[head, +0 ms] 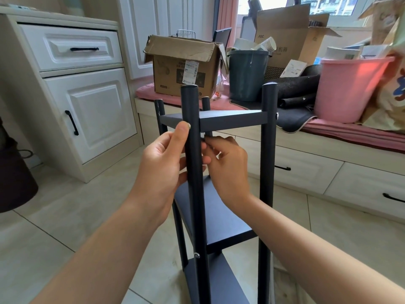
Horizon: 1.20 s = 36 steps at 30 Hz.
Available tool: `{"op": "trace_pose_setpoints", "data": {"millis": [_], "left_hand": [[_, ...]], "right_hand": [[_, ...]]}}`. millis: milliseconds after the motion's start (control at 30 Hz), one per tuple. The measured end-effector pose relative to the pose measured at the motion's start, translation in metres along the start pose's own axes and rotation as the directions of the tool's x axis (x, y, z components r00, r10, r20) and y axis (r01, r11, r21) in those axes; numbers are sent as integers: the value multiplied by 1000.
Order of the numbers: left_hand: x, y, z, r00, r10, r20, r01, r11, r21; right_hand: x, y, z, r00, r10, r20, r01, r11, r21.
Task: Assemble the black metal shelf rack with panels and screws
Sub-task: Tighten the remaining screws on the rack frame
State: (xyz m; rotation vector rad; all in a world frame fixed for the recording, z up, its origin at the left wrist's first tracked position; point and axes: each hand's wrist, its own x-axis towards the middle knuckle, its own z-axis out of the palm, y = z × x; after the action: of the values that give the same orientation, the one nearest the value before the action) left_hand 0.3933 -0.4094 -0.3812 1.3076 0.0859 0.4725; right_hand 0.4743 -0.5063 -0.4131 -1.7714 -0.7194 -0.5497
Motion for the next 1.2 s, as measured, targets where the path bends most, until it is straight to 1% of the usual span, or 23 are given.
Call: {"op": "trace_pose_setpoints", "data": {"millis": [167, 267, 500, 767, 1000, 1200], "left_hand": [[4, -1, -1, 1000, 26, -8, -25, 998, 49], [6, -1, -5, 1000, 21, 17, -22, 998, 64], [4, -2, -14, 996, 10, 91, -16, 998, 63], [3, -3, -11, 997, 58, 56, -62, 994, 88], [6, -4, -11, 996, 64, 54, -69, 994, 87], [4, -4, -11, 996, 68, 61, -73, 994, 86]], "right_hand": [[-3, 0, -17, 1000, 24, -2, -24, 997, 66], [-5, -1, -26, 1000, 1, -3, -1, 999, 39], [-6, -5, -36, 1000, 18, -1, -18, 1000, 19], [-6, -10, -36, 1000, -12, 2, 12, 1000, -24], [-3, -13, -33, 999, 38, -3, -38, 999, -12], [-4, -12, -28, 997, 60, 39, -60, 998, 1]]}}
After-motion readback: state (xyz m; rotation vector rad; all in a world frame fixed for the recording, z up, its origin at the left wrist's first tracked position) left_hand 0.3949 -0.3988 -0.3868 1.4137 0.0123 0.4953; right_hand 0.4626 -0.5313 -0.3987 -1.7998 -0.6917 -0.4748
